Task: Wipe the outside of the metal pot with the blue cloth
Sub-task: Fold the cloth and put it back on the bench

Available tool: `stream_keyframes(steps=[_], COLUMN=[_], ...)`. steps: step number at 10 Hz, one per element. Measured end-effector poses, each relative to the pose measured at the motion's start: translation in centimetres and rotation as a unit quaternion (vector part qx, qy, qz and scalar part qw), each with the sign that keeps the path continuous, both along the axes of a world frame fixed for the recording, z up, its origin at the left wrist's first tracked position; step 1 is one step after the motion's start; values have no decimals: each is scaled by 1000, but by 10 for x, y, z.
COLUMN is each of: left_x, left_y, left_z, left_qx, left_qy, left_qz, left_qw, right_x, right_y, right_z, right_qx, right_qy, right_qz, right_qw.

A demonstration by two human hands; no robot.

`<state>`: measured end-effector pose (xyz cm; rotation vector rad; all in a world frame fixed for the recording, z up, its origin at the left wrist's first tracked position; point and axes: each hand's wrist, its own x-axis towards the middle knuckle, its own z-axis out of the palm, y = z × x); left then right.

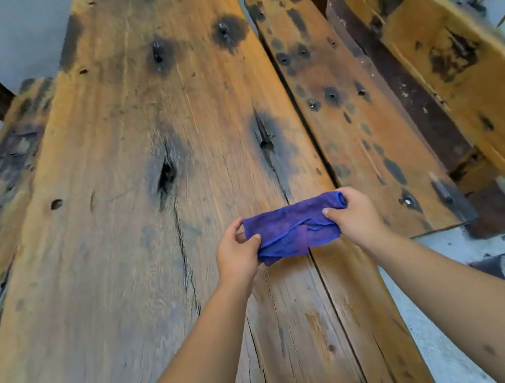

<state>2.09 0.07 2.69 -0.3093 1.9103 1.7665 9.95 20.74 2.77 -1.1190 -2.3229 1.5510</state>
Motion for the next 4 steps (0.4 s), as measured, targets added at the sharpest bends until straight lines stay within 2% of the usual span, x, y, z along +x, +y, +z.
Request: stream_keyframes(steps=[1,3,4], left_x=[-20,-45,-51], left_y=[3,8,7], left_z=[-31,-79,-88], left_qx=[-19,-52,-107], left_qy=[2,2,31], left_qz=[-6,-16,-47], left_qw=[1000,999,993], right_x=[-24,-48,-51], right_y=[3,0,2], right_z=[-26,-65,-72], right_qx=[22,-8,4], right_qy=[-29,-67,-75], right_qz=[10,16,5], right_qw=[999,998,997])
